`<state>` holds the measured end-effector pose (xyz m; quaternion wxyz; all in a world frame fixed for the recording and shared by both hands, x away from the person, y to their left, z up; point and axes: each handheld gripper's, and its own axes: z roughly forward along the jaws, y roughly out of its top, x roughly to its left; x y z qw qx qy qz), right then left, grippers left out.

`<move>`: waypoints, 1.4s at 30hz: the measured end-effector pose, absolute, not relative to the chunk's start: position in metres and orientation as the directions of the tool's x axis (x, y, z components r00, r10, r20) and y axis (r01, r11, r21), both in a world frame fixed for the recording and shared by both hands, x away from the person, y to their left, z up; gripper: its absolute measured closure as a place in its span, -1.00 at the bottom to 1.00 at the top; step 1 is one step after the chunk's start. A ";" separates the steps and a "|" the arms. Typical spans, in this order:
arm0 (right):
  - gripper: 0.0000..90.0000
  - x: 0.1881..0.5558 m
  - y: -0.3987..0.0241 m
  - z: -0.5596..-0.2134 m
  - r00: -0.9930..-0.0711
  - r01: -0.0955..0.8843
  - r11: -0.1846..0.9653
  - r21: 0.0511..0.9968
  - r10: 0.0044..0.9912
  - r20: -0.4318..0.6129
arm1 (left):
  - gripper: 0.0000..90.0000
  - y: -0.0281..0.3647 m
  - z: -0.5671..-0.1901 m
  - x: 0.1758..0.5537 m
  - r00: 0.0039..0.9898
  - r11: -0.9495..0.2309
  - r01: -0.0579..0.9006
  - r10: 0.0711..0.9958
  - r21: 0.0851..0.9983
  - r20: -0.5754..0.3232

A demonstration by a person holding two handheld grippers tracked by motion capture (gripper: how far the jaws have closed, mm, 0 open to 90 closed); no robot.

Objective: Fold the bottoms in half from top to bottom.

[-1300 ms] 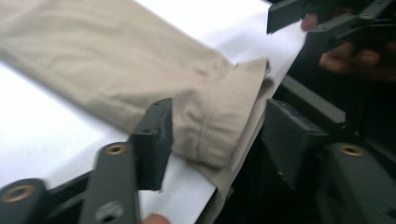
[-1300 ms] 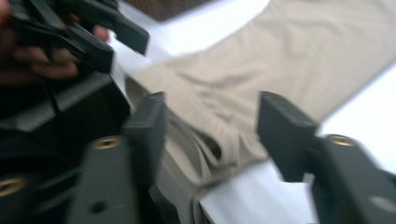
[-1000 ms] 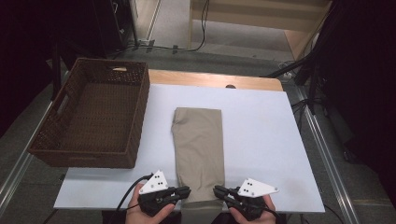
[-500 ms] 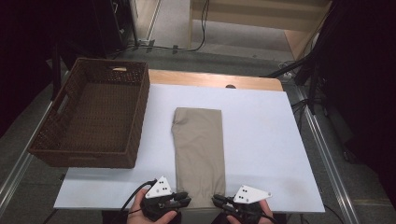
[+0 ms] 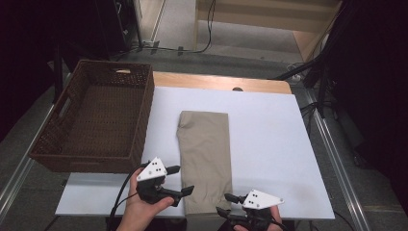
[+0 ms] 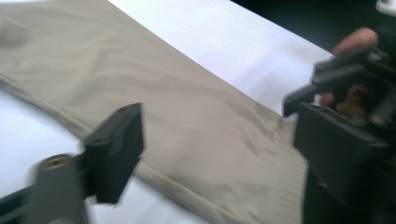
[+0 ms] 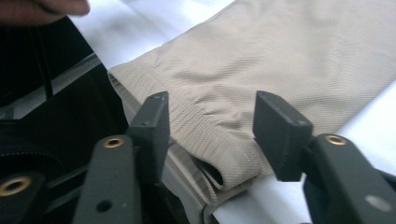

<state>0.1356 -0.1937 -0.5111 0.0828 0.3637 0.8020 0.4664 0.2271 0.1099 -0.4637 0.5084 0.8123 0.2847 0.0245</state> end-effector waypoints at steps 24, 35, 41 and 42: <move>-0.49 0.140 -0.197 -0.496 -0.744 0.488 0.296 0.821 0.632 0.215 | -1.00 0.086 -0.445 0.343 0.803 -0.316 0.483 0.532 0.817 -0.269; -0.69 0.158 -0.209 -0.476 -0.739 0.466 0.280 0.839 0.644 0.195 | -1.00 0.069 -0.465 0.388 0.772 -0.353 0.529 0.577 0.772 -0.266; -0.77 0.177 -0.220 -0.465 -0.732 0.459 0.267 0.847 0.654 0.190 | -1.00 0.067 -0.472 0.408 0.740 -0.341 0.571 0.608 0.747 -0.288; -0.80 0.180 -0.221 -0.463 -0.733 0.456 0.271 0.848 0.655 0.184 | -1.00 0.067 -0.473 0.411 0.734 -0.340 0.578 0.615 0.742 -0.290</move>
